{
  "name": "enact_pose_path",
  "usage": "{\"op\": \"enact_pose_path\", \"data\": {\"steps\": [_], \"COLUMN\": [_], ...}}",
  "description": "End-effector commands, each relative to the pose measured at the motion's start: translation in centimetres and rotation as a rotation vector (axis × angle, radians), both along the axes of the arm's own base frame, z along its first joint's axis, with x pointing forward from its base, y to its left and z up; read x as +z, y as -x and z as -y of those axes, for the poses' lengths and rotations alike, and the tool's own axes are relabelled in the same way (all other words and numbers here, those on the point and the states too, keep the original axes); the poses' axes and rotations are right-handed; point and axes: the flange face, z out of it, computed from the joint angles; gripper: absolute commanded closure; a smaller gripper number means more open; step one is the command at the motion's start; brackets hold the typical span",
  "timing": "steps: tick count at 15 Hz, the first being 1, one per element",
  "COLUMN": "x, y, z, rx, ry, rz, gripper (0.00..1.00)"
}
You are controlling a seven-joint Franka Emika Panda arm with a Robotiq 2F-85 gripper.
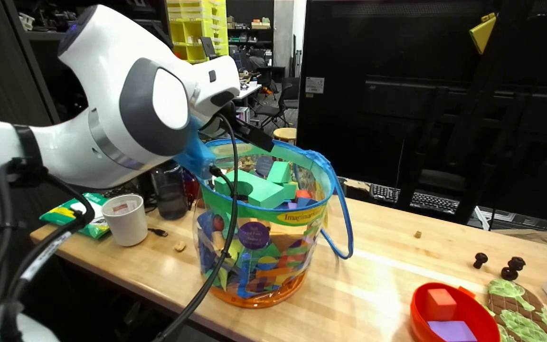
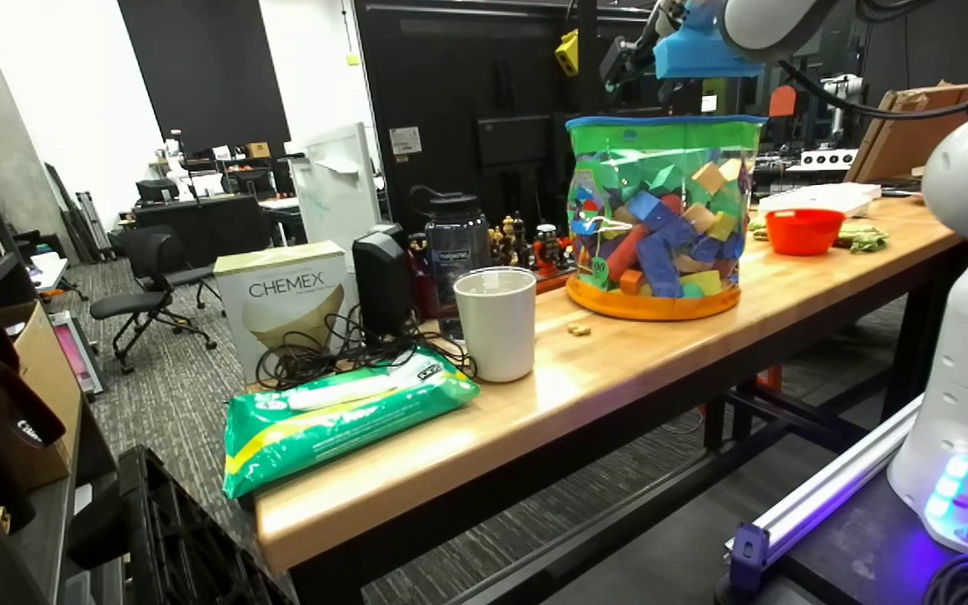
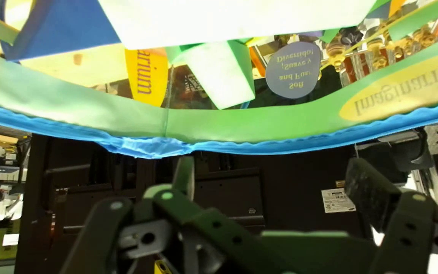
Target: Take the orange block out of the bag and put it into the bowl
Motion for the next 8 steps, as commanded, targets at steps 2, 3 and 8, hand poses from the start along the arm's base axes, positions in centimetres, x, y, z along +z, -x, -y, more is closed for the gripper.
{"op": "enact_pose_path", "data": {"steps": [2,3,8], "x": [0.66,0.69,-0.12], "y": [2.01,2.31,2.68], "z": [0.49,0.67,1.27], "rx": [0.018,0.020,0.102], "ry": [-0.004,-0.004,-0.023], "rz": [-0.083,-0.103,-0.218], "gripper": [0.00,0.00,0.00]}}
